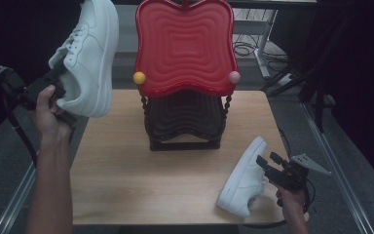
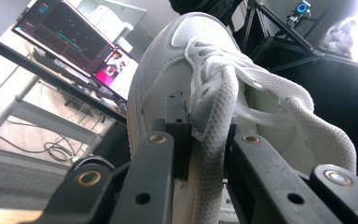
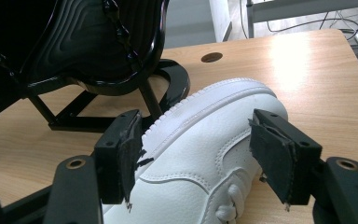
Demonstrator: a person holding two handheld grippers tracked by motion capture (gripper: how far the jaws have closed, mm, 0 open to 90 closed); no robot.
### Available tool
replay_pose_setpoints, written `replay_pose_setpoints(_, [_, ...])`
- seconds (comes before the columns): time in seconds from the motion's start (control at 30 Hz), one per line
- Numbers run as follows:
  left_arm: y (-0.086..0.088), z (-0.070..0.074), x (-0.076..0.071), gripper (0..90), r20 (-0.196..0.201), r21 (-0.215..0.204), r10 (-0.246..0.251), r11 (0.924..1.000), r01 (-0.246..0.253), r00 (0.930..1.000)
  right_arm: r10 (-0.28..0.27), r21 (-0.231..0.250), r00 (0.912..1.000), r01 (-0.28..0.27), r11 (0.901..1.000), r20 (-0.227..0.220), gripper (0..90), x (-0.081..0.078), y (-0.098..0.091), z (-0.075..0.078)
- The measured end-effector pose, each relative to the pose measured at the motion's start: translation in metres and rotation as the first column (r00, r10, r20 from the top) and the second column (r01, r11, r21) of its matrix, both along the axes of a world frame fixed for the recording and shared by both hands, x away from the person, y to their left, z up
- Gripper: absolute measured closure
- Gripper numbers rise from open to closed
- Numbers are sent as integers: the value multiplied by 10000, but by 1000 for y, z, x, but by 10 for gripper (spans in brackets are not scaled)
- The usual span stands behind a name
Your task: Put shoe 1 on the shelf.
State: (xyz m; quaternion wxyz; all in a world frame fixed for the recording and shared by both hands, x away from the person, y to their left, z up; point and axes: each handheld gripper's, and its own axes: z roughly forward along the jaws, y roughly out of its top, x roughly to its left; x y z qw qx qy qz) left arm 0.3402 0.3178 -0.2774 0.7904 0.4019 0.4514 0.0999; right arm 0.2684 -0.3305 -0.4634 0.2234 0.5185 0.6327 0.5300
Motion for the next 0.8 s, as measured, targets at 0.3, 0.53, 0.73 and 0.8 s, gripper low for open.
replay_pose_setpoints(0.3, [-25,23,24,821,-64,-11,-52,10000,52,10000,59,9,9999,-59,10000,-81,340,1,1,-2])
replay_pose_setpoints(0.53, [-44,37,37,821,-155,193,-20,9998,23,9999,7,67,10000,-7,10000,-80,340,0,-1,-3])
replay_pose_setpoints(0.73, [-63,50,48,820,-155,481,14,9988,-7,9999,-15,93,10000,16,10000,-82,340,0,-2,-3])
replay_pose_setpoints(0.8, [-69,54,50,820,-140,512,24,9987,-17,9999,-26,117,9999,27,9999,-98,340,0,-3,-3])
